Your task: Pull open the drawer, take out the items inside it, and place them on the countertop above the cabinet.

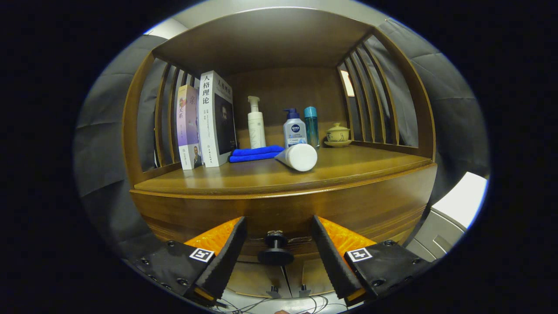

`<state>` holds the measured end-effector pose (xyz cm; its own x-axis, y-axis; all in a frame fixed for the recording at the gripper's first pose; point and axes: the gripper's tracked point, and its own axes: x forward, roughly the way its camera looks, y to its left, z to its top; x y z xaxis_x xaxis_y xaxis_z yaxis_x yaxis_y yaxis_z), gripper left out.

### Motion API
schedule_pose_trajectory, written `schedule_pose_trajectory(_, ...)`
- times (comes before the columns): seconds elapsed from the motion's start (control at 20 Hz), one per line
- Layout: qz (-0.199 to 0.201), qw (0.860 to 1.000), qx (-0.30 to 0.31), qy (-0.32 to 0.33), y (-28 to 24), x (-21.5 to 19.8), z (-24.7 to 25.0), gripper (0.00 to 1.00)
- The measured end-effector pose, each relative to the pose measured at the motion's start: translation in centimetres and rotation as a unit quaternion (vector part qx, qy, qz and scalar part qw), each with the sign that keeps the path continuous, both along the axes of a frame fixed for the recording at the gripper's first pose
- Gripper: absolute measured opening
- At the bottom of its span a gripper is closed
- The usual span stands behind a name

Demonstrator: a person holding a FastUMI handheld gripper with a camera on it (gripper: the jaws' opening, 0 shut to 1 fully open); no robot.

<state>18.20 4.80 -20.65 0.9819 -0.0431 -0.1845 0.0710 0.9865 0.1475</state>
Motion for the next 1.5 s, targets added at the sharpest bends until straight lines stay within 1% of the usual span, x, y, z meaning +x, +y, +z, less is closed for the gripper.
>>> schedule_pose_trajectory(0.15,-0.015,1.0,-0.024,-0.011,-1.6,-2.4,0.6,0.96)
schedule_pose_trajectory(0.25,-0.014,0.999,-0.04,-0.024,-2.2,-4.5,1.5,0.95)
schedule_pose_trajectory(0.35,-0.015,0.999,-0.04,-0.032,-2.7,-6.5,2.4,0.95)
schedule_pose_trajectory(0.5,-0.021,0.998,-0.02,-0.061,-3.5,-9.4,4.6,0.95)
schedule_pose_trajectory(0.75,0.002,0.996,0.036,-0.085,-3.5,-13.5,7.7,0.95)
schedule_pose_trajectory(0.9,0.004,0.994,0.045,-0.095,-4.5,-15.3,9.1,0.95)
schedule_pose_trajectory(0.95,0.004,0.995,0.04,-0.093,-4.7,-16.0,9.4,0.96)
schedule_pose_trajectory(1.15,0.003,0.993,-0.03,-0.115,-5.2,-17.7,12.3,0.98)
schedule_pose_trajectory(1.35,0.027,0.991,-0.032,-0.13,-3.1,-19.2,15.5,0.97)
schedule_pose_trajectory(1.5,0.028,0.985,-0.065,-0.159,-2.3,-20.1,18.2,0.97)
